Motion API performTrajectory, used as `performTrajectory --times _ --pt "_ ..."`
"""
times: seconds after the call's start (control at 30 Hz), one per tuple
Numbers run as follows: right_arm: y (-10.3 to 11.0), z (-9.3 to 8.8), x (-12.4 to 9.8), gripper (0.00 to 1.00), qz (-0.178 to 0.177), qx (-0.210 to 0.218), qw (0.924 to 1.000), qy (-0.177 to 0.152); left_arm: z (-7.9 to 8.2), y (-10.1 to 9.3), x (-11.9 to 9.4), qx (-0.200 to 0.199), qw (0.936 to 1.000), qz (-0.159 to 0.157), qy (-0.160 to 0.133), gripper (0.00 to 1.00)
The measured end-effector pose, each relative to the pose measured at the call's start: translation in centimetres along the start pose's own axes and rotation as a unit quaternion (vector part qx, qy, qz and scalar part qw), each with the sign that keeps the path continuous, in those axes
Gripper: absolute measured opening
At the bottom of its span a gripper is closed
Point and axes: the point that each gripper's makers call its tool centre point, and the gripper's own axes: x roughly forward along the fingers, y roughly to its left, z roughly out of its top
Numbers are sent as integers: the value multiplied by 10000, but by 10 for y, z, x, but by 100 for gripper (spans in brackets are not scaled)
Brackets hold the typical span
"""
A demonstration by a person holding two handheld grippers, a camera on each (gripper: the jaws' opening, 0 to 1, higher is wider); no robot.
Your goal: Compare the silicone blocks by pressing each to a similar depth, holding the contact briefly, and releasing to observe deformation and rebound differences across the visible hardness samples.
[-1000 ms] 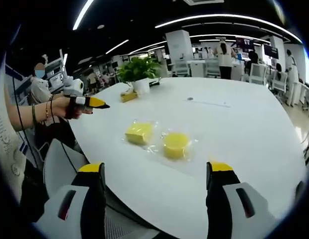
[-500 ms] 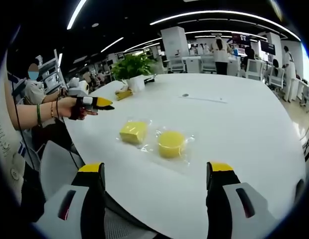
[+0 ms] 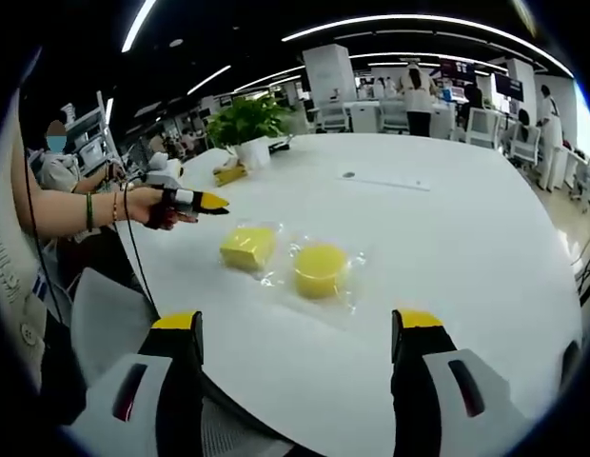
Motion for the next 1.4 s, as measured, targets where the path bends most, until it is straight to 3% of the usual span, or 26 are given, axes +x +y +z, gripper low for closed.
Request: performTrajectory --times 0.4,0.7,0.83,1.0,1.37,1.4 --pt "-7 -4 3 76 -110 54 9999 101 -10 20 19 -334 9993 -112 140 58" --pt "-9 -6 8 76 -125 59 9998 161 -16 14 25 -727 9963 -455 59 44" --pt "-9 -7 10 75 -135 73 9997 177 -16 5 28 -1309 9880 -818 -83 37" --pt "-10 -7 12 75 -138 81 9997 202 -21 13 29 -1583 9839 -827 -115 29" --pt "-10 -9 16 74 -129 93 9996 252 -29 17 30 -1680 9825 -803 -63 13" --pt "-9 -10 16 74 -120 87 9995 272 -29 19 30 -1683 9826 -783 -70 7"
